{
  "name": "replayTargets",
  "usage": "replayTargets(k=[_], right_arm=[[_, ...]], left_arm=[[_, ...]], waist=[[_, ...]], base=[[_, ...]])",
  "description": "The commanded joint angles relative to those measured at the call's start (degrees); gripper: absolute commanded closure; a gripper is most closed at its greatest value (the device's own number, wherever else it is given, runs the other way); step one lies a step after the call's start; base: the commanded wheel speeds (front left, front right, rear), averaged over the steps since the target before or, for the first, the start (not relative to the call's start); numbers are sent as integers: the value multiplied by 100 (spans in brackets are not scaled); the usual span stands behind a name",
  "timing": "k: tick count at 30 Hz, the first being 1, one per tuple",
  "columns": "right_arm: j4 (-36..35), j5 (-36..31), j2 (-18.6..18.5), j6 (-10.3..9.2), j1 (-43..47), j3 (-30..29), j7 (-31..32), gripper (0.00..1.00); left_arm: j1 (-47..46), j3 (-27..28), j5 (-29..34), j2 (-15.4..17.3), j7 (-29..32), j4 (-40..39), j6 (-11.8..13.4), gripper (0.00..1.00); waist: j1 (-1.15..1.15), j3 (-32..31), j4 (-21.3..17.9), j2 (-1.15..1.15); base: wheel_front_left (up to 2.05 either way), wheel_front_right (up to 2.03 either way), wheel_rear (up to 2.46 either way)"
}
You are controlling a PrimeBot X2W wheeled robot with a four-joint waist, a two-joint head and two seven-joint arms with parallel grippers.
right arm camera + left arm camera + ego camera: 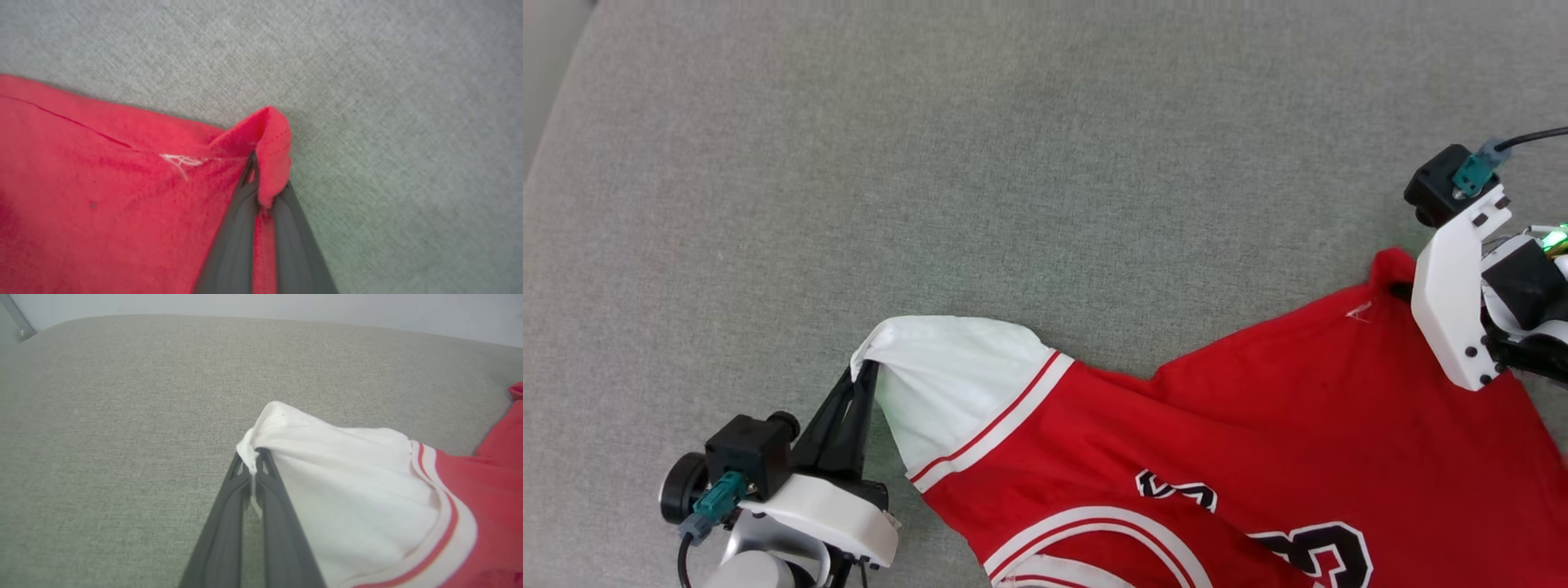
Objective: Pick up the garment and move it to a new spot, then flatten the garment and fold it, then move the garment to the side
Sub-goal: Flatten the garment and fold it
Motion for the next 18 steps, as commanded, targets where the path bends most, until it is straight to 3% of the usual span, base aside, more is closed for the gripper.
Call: replayTargets(k=[1,11,18], right_arm=[[49,48,39,-5,-66,7,-240,100],[-169,487,-120,-3,-446,-282,-1567,100],[-194,283,-10,-3,-875,-731,-2195,100]], left_arm=[[-15,48,58,60,-28,11,-13,100],[-718,285,246,594,211,-322,-177,100],[-2017,455,423,821,675,-666,-314,100]], waist=[[-1,-198,-76,0],[-1,-967,-443,0],[-1,-944,-723,0]], base=[[0,0,0],[0,0,0],[0,0,0]])
